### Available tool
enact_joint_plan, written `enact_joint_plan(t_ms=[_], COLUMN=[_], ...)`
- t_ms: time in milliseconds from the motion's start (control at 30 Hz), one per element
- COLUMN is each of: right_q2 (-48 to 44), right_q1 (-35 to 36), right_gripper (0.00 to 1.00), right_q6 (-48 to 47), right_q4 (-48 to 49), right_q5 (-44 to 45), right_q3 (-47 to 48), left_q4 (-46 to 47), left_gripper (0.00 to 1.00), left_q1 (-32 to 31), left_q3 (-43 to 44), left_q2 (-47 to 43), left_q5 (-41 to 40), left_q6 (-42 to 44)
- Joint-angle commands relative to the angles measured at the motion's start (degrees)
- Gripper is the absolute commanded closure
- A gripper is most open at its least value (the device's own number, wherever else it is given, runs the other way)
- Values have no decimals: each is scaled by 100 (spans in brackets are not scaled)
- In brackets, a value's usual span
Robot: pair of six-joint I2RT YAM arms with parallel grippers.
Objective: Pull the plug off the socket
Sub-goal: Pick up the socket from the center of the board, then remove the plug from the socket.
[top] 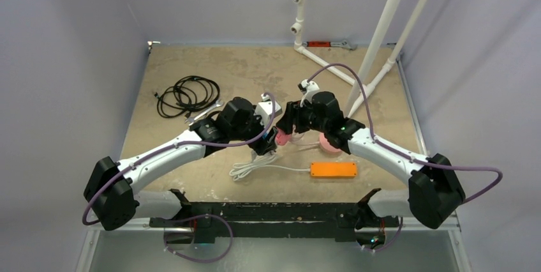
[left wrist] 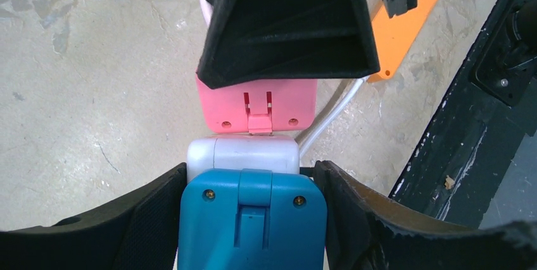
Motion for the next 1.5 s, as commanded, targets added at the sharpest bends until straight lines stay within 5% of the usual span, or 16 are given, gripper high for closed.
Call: enact_joint_plan(t_ms=[0,800,1033,1100,1233,1333,1467], right_q2=[7,510,387,164,-428,-889,-1502], right_q1=[-21,-19,-25,-31,-37,-32,-16], right_gripper=[37,53,83,91,100,100,100], right_q6=[-153,-198,-101,-71,-91,-156,-148], right_q4=[-18,153,321,373,435,573,911], right_q5=[-389,-1196,-1206,-927,-144,582,1146], right_q3=[267,347,252,163,-57,-304,-671], left_q4=[559,453,416,373,376,500,1055], left_gripper=[100,100,100,83,24,9,3], left_q1=[-19,-18,-13,-18,-1,84,756], left_q3=[123,143,167,193,228,252,134], left_q2=[-350,-365,-352,-336,-337,-387,-556], left_q5=[-126,-471,-603,-783,-894,-567,662], left_q6=[33,-42,-75,-119,-236,-362,-948])
